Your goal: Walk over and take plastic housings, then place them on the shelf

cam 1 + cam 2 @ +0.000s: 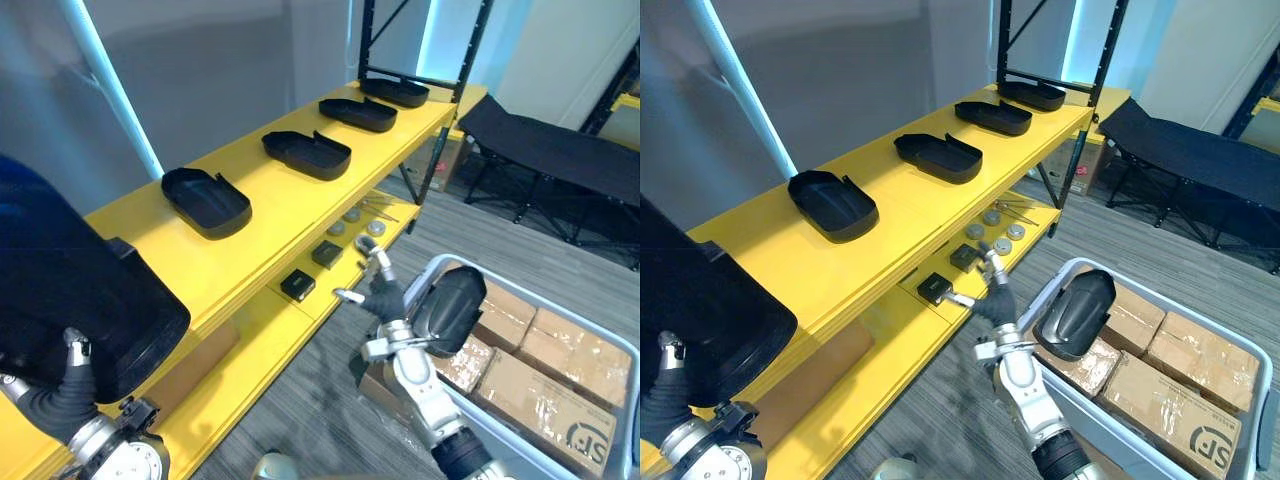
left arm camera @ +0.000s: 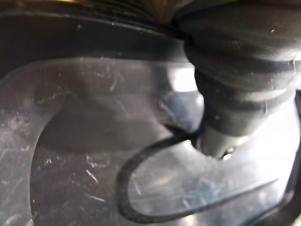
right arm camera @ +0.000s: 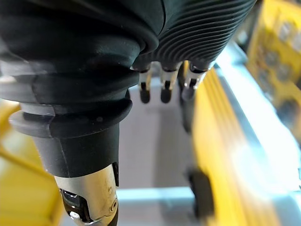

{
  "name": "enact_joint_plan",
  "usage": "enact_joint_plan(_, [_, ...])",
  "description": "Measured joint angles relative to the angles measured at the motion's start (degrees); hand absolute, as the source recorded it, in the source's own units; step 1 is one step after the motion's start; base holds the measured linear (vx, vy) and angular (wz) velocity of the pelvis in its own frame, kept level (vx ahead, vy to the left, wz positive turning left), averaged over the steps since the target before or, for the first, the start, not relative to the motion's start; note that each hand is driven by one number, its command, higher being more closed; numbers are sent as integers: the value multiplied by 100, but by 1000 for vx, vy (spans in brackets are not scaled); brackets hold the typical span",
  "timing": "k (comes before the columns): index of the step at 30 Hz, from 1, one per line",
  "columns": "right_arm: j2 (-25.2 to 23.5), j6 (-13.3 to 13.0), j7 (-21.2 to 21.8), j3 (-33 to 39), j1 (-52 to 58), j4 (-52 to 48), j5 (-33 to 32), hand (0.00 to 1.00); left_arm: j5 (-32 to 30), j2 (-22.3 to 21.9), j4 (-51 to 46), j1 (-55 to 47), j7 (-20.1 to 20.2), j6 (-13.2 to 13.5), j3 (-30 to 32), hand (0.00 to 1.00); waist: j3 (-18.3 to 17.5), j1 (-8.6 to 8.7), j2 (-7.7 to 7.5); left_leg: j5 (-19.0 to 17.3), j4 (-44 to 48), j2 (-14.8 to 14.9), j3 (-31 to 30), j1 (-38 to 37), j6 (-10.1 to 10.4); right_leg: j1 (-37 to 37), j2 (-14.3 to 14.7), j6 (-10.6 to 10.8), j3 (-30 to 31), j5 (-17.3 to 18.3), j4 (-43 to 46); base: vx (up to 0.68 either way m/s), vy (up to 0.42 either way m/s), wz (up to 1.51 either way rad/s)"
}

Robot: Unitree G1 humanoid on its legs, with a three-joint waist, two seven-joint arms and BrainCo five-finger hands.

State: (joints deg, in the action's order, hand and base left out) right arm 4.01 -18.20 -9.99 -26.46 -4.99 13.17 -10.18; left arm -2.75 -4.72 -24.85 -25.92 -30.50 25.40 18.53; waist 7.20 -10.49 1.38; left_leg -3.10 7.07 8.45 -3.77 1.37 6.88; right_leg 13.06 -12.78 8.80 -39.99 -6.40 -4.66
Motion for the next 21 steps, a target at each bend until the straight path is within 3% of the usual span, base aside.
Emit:
enact_joint_plan(1, [32, 44, -4, 78, 139, 0, 0, 0, -119, 41, 1, 131, 151, 112, -148, 100, 22, 103, 3, 88, 101, 54, 369, 101, -41, 112, -68, 49, -265, 12, 1, 21, 74, 109])
enact_joint_plan(2, [75, 59, -15, 148, 240, 50, 60, 0, -193, 57, 1, 235, 294, 236, -288, 100, 31, 95, 25, 193, 94, 9, 419, 137, 127, 148, -140, 82, -376, -6, 1, 30, 107, 81])
enact_joint_plan(3, [78, 62, -14, 153, 249, 104, 131, 0, -210, 94, -1, 271, 330, 284, -343, 100, 36, 77, 19, 197, 87, -39, 423, 163, 127, 127, -186, 107, -381, -24, 2, 41, 140, 31])
enact_joint_plan(6, [73, 44, 9, 166, 254, 143, 302, 0, -226, 360, 2, 551, 428, 291, -436, 100, 154, 107, -51, 185, 86, -145, 449, 199, 109, 84, -331, 139, -368, -39, 111, 44, 99, 4])
enact_joint_plan(8, [72, -37, 34, 295, 285, 128, 309, 0, -227, 472, 5, 673, 478, 292, -531, 100, 222, 172, -128, 168, 36, -165, 451, 217, 85, -19, -434, 92, -280, 185, 392, 26, 67, 4])
enact_joint_plan(10, [73, -185, 27, 703, 497, -79, 316, 0, -227, 574, 41, 800, 598, 291, -666, 100, 222, 227, -180, 178, 39, -180, 396, 325, 58, -390, -361, -3, 591, 611, 720, 22, 39, 25])
enact_joint_plan(11, [82, -241, 27, 986, 676, -229, 302, 0, -227, 677, 108, 892, 713, 291, -777, 100, 209, 362, -200, 231, 44, -252, 208, 407, 31, -527, -224, -107, 1231, 878, 837, 17, -15, 60])
enact_joint_plan(13, [107, -382, 27, 1417, 899, -365, 237, 0, -229, 787, 226, 1046, 886, 291, -929, 100, 203, 507, -218, 295, -11, -357, -45, 476, 37, -606, -178, -212, 1659, 1132, 1056, 46, -37, 72])
enact_joint_plan(17, [155, -691, 68, 1874, 934, -363, 220, 0, -164, 915, 425, 1323, 1038, 292, -1145, 100, 209, 549, -217, 481, -121, -333, -212, 568, 56, -585, -80, -195, 1659, 1160, 1109, 50, -39, 38])
enact_joint_plan(21, [164, -800, 135, 1930, 858, -381, 426, 0, 54, 876, 475, 1320, 1062, 291, -1240, 100, 322, 505, -233, 517, -141, -190, -210, 421, 94, -472, 36, -111, 1664, 1328, 1249, -3, -65, 12])
